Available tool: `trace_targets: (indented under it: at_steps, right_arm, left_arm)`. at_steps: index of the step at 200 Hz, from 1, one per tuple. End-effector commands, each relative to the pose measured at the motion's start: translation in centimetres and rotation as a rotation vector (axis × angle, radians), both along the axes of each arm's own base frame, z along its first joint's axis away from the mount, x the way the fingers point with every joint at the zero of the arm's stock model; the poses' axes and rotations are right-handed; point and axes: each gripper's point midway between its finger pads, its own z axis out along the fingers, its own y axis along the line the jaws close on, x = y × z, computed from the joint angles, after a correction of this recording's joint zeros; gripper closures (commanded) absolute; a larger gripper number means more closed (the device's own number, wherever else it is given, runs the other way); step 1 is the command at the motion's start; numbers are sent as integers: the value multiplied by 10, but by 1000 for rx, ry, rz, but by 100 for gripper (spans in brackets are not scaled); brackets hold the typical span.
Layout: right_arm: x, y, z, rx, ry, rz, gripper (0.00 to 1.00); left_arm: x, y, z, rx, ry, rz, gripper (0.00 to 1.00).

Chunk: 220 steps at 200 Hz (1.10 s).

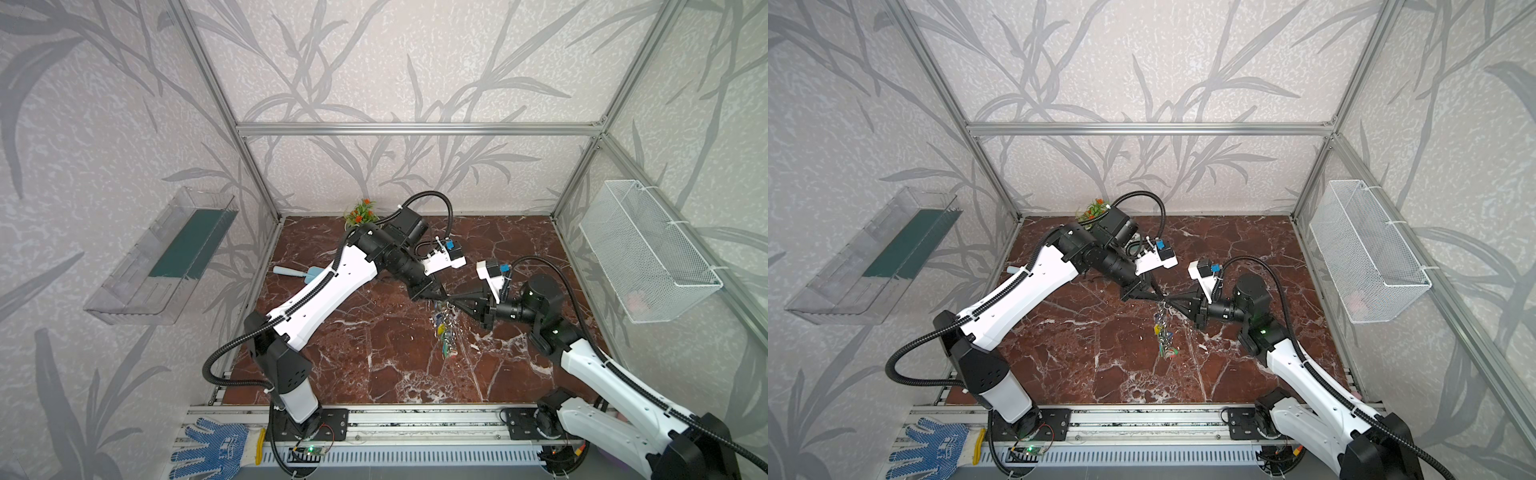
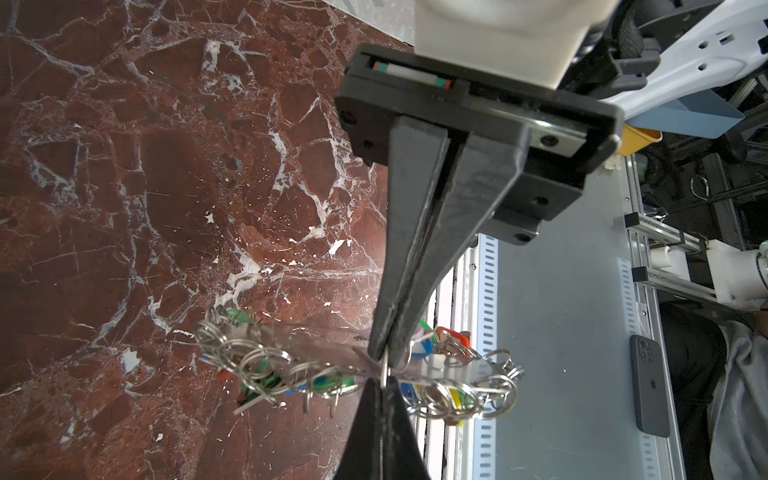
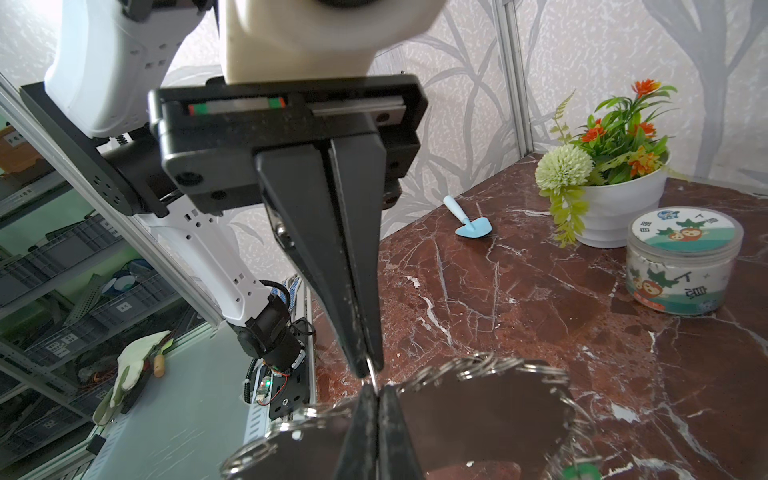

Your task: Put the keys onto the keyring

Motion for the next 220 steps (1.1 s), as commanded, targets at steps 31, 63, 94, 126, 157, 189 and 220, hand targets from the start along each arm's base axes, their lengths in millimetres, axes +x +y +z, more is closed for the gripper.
trace_targets:
  at_steps: [31, 63, 94, 126, 157, 189, 220]
  right_arm:
    - [-9, 0, 40, 57, -119, 24, 81]
    - [-7, -2, 43, 58, -111, 3, 77]
    - [-6, -4, 47, 64, -107, -17, 72]
    - [-1, -6, 46, 54, -91, -48, 68]
    - [1, -6, 48, 57, -91, -60, 67]
    - [4, -7, 51, 60, -91, -74, 67]
    - [11, -15, 59, 86, -81, -108, 67]
  left_arm:
    - [11, -3, 24, -151, -132, 137, 100]
    - [12, 4, 43, -272, -199, 221, 100]
    - [12, 9, 53, -376, -234, 295, 100]
    - [8, 14, 62, -499, -298, 346, 100]
    - [4, 16, 69, -601, -363, 386, 100]
    - [-3, 9, 69, -663, -413, 399, 100]
    - [-4, 7, 68, -700, -464, 435, 100]
